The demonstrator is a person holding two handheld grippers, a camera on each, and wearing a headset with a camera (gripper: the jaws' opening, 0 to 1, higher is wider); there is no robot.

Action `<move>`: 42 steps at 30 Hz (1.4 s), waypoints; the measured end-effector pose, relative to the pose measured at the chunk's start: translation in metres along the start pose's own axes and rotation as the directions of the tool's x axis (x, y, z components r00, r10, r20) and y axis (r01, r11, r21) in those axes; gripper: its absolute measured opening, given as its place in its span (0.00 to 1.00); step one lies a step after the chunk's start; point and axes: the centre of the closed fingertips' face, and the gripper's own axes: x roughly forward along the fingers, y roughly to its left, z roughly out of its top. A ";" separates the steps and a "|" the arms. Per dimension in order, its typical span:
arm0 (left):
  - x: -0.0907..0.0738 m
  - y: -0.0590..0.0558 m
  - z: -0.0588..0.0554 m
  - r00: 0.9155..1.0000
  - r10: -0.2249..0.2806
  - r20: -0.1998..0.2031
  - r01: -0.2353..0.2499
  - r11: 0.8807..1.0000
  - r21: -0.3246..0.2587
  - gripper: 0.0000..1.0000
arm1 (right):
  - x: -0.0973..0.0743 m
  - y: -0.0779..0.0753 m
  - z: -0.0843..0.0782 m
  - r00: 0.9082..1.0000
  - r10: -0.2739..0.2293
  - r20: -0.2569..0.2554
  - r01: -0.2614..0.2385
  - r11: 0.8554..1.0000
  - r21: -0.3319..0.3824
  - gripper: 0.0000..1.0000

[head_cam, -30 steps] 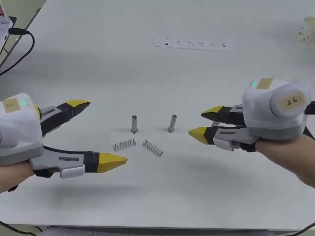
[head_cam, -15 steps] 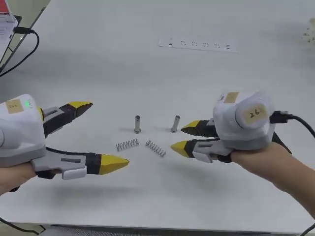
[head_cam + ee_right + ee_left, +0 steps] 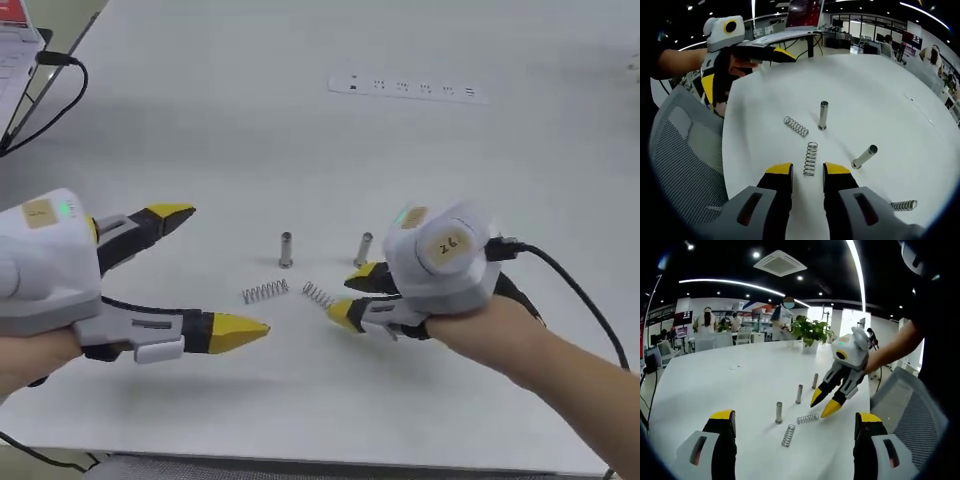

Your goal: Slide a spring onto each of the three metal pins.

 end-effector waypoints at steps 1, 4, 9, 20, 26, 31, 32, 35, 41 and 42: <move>0.000 0.000 0.000 1.000 0.000 0.000 0.000 1.000 -0.001 0.96 | 0.002 0.000 -0.001 1.000 -0.002 -0.004 0.002 1.000 0.006 0.22; 0.000 0.000 -0.003 1.000 0.001 -0.007 -0.001 1.000 0.001 0.96 | 0.006 -0.002 -0.004 1.000 -0.011 -0.018 0.012 1.000 0.002 0.20; 0.001 -0.003 -0.005 1.000 -0.004 -0.012 0.004 1.000 -0.002 0.96 | 0.014 -0.003 -0.005 1.000 -0.013 -0.027 0.014 1.000 0.008 0.19; -0.001 -0.002 -0.005 1.000 0.001 -0.006 -0.001 1.000 -0.007 0.96 | 0.023 -0.002 -0.013 0.998 -0.014 -0.056 0.014 1.000 0.010 0.09; 0.003 -0.008 -0.002 1.000 -0.013 -0.008 0.013 1.000 0.001 0.96 | 0.019 -0.003 -0.012 0.998 -0.022 -0.054 0.021 1.000 -0.015 0.08; 0.007 -0.012 0.005 1.000 -0.025 -0.002 0.025 1.000 0.013 0.96 | 0.001 -0.006 -0.005 1.000 -0.018 -0.024 0.018 1.000 0.008 0.08; 0.007 -0.013 0.007 1.000 -0.027 -0.001 0.027 1.000 0.014 0.96 | -0.002 -0.006 -0.004 1.000 -0.013 -0.018 0.013 1.000 0.018 0.08; 0.010 -0.015 0.012 0.999 -0.033 0.008 0.033 0.999 0.017 0.95 | -0.014 -0.006 0.000 1.000 -0.010 -0.010 0.010 1.000 0.016 0.08; 0.015 -0.020 0.018 0.999 -0.053 0.011 0.053 0.998 0.029 0.94 | -0.037 -0.006 0.012 1.000 0.014 0.020 -0.014 1.000 -0.009 0.08; 0.016 -0.021 0.019 0.998 -0.055 0.014 0.055 0.998 0.031 0.94 | -0.040 -0.006 0.013 1.000 0.016 0.021 -0.016 1.000 -0.020 0.08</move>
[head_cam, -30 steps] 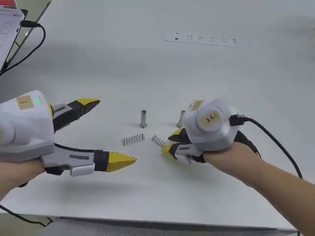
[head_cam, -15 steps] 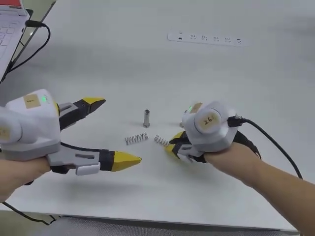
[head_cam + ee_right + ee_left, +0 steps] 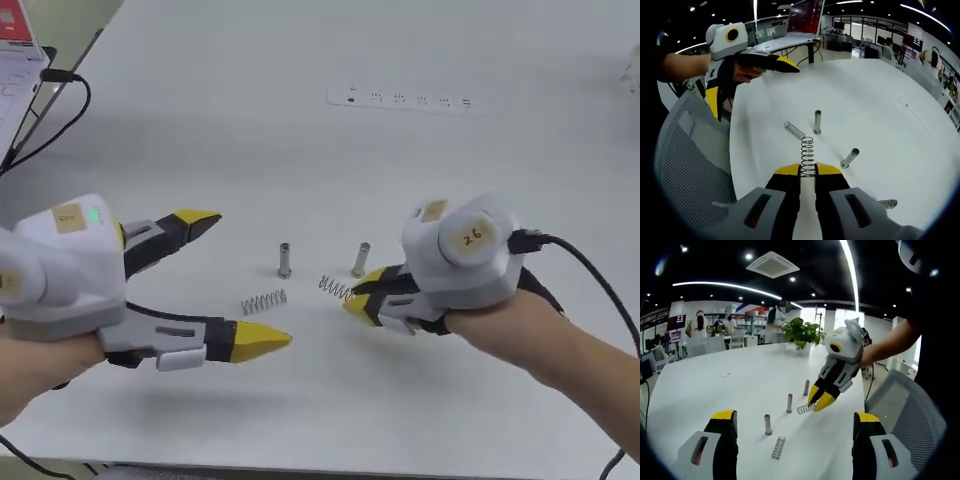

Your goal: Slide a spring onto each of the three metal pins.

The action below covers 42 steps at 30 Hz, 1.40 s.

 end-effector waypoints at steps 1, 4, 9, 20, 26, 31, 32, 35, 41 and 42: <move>0.001 -0.001 0.002 1.000 -0.001 0.004 0.001 1.000 0.002 0.93 | -0.004 -0.001 0.002 1.000 -0.002 0.003 0.002 1.000 -0.016 0.08; 0.004 -0.004 0.005 1.000 -0.012 0.015 0.012 1.000 0.001 0.91 | -0.012 -0.001 0.006 1.000 0.002 0.016 -0.002 0.999 -0.044 0.08; 0.013 -0.014 0.009 0.999 -0.043 0.025 0.043 0.999 -0.004 0.86 | -0.018 0.000 0.004 1.000 0.009 0.022 -0.007 0.997 -0.075 0.08; 0.035 -0.036 0.006 0.988 -0.155 -0.013 0.155 0.988 0.029 0.76 | -0.029 0.003 0.006 0.999 0.018 0.026 -0.014 0.988 -0.156 0.08; 0.045 -0.040 0.005 0.981 -0.195 -0.022 0.196 0.980 0.038 0.67 | -0.032 0.010 0.013 0.999 0.035 0.032 -0.027 0.976 -0.217 0.08; 0.055 -0.046 0.004 0.972 -0.232 -0.025 0.233 0.972 0.046 0.55 | -0.032 0.013 0.005 0.999 0.043 -0.003 -0.042 0.962 -0.271 0.08; 0.056 -0.047 0.003 0.972 -0.235 -0.028 0.236 0.971 0.045 0.54 | -0.032 0.013 0.003 0.999 0.044 -0.008 -0.044 0.960 -0.278 0.08; 0.061 -0.051 0.000 0.968 -0.249 -0.034 0.250 0.967 0.045 0.49 | -0.033 0.015 0.001 0.999 0.049 -0.016 -0.052 0.952 -0.303 0.08; 0.067 -0.060 -0.001 0.960 -0.278 -0.036 0.280 0.959 0.037 0.37 | -0.036 0.018 0.003 0.998 0.063 -0.008 -0.062 0.940 -0.334 0.08; 0.068 -0.061 -0.001 0.959 -0.283 -0.036 0.284 0.958 0.037 0.35 | -0.037 0.019 0.004 0.998 0.066 -0.006 -0.064 0.940 -0.336 0.08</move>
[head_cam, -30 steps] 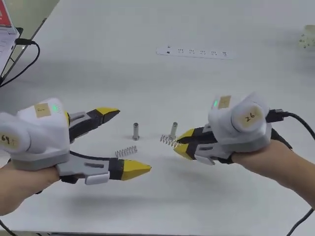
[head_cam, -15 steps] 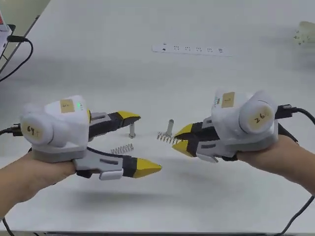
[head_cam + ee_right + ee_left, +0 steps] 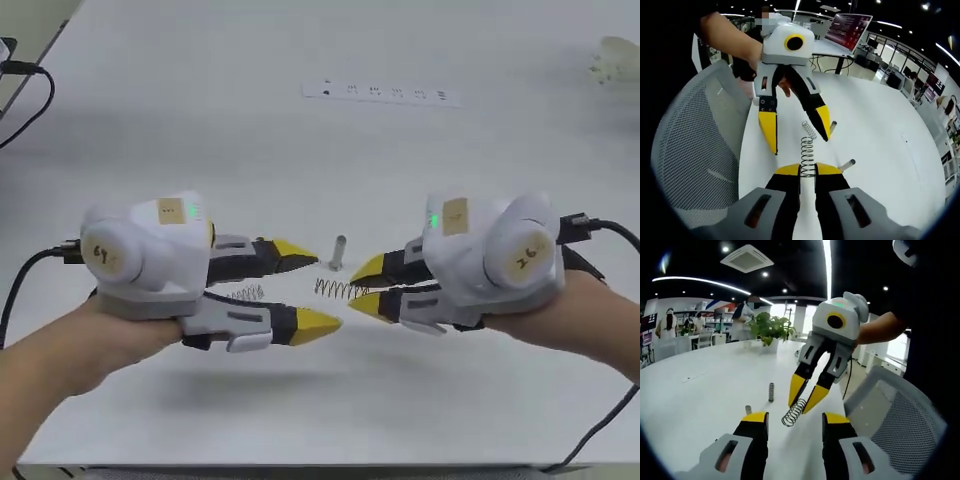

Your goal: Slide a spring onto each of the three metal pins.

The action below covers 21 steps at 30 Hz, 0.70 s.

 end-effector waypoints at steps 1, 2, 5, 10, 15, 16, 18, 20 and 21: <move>0.001 0.000 0.000 1.000 -0.003 -0.001 0.003 1.000 -0.001 0.33 | 0.000 0.001 0.000 1.000 0.004 0.002 -0.004 1.000 -0.001 0.08; 0.002 0.000 0.000 1.000 -0.005 -0.001 0.005 1.000 0.001 0.32 | 0.000 0.001 -0.001 1.000 0.004 -0.002 -0.004 1.000 -0.004 0.08; 0.003 0.000 0.001 1.000 -0.011 0.000 0.011 1.000 0.004 0.27 | -0.001 0.001 -0.004 1.000 0.006 -0.013 -0.006 1.000 -0.017 0.08; 0.007 -0.001 0.002 1.000 -0.028 -0.003 0.028 1.000 0.006 0.21 | -0.003 0.002 -0.003 1.000 0.010 -0.007 -0.010 0.999 -0.034 0.08; 0.010 -0.003 0.001 0.999 -0.049 -0.009 0.049 0.999 0.007 0.17 | -0.005 0.002 -0.002 1.000 0.010 0.000 -0.010 0.999 -0.045 0.08; 0.010 -0.003 0.000 0.999 -0.051 -0.011 0.051 0.999 0.012 0.16 | -0.005 0.003 -0.001 1.000 0.012 0.002 -0.012 0.999 -0.044 0.08; 0.011 -0.003 0.001 0.999 -0.050 -0.009 0.050 0.999 0.009 0.13 | -0.005 0.003 -0.002 1.000 0.014 -0.001 -0.015 0.999 -0.049 0.08; 0.011 -0.004 0.001 0.999 -0.053 -0.007 0.053 0.999 0.010 0.11 | -0.005 0.003 -0.002 1.000 0.016 -0.001 -0.016 0.999 -0.050 0.08; 0.011 -0.004 0.001 0.999 -0.054 -0.008 0.054 0.998 0.011 0.11 | -0.005 0.003 -0.002 1.000 0.017 0.000 -0.017 0.999 -0.048 0.08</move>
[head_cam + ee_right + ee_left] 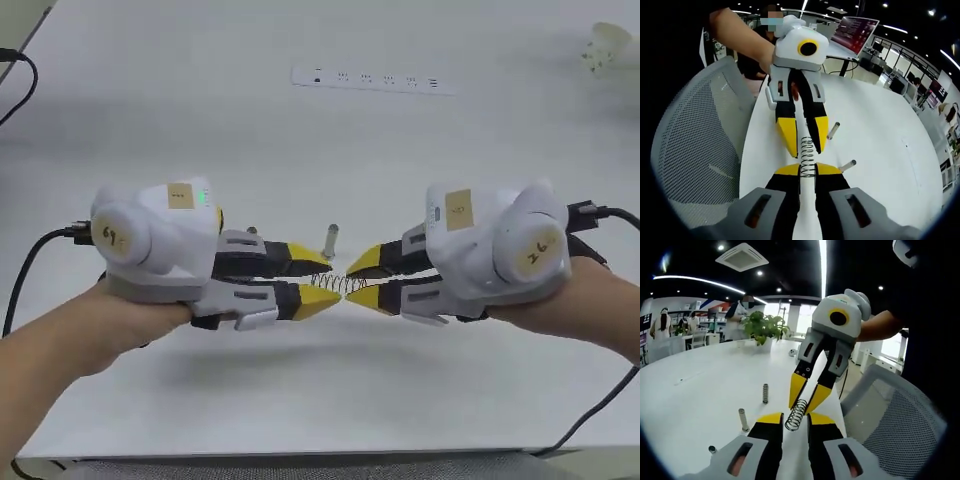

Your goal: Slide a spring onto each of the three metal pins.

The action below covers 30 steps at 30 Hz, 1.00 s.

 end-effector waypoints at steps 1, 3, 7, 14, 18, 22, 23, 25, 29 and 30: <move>0.000 -0.001 0.000 1.000 -0.003 -0.001 0.003 1.000 0.000 0.10 | 0.000 0.000 0.001 1.000 -0.001 0.001 0.001 1.000 0.000 0.08; 0.000 -0.001 -0.002 1.000 -0.003 -0.004 0.003 1.000 0.004 0.09 | 0.000 0.000 0.001 1.000 0.002 0.002 -0.002 1.000 -0.001 0.08; 0.000 -0.001 -0.002 1.000 -0.002 -0.002 0.002 1.000 0.003 0.06 | 0.000 0.001 0.000 1.000 0.004 -0.002 -0.004 1.000 -0.012 0.08; -0.001 -0.003 0.000 1.000 -0.014 0.001 0.014 1.000 0.022 0.03 | -0.002 0.002 0.001 1.000 0.011 0.009 -0.010 1.000 -0.012 0.07; -0.002 -0.004 0.002 1.000 -0.020 0.003 0.020 1.000 0.023 0.03 | -0.003 0.001 0.002 1.000 0.005 0.010 -0.005 1.000 -0.019 0.08; -0.002 -0.005 0.001 1.000 -0.025 -0.002 0.025 0.999 0.023 0.02 | -0.002 0.002 0.002 1.000 0.007 0.007 -0.007 1.000 -0.025 0.08; -0.002 -0.005 0.001 1.000 -0.026 -0.005 0.026 0.999 0.024 0.02 | -0.002 0.002 0.002 1.000 0.009 0.007 -0.009 1.000 -0.026 0.08; -0.002 -0.007 0.001 1.000 -0.029 -0.007 0.029 0.999 0.022 0.02 | -0.002 0.003 0.002 1.000 0.010 0.010 -0.010 1.000 -0.022 0.08; -0.003 -0.006 0.002 1.000 -0.026 -0.006 0.026 1.000 0.018 0.02 | -0.002 0.001 0.003 1.000 0.006 0.019 -0.006 1.000 -0.009 0.09; -0.003 -0.006 0.002 1.000 -0.026 -0.006 0.026 1.000 0.015 0.02 | -0.002 0.001 0.004 1.000 0.008 0.024 -0.008 1.000 -0.005 0.09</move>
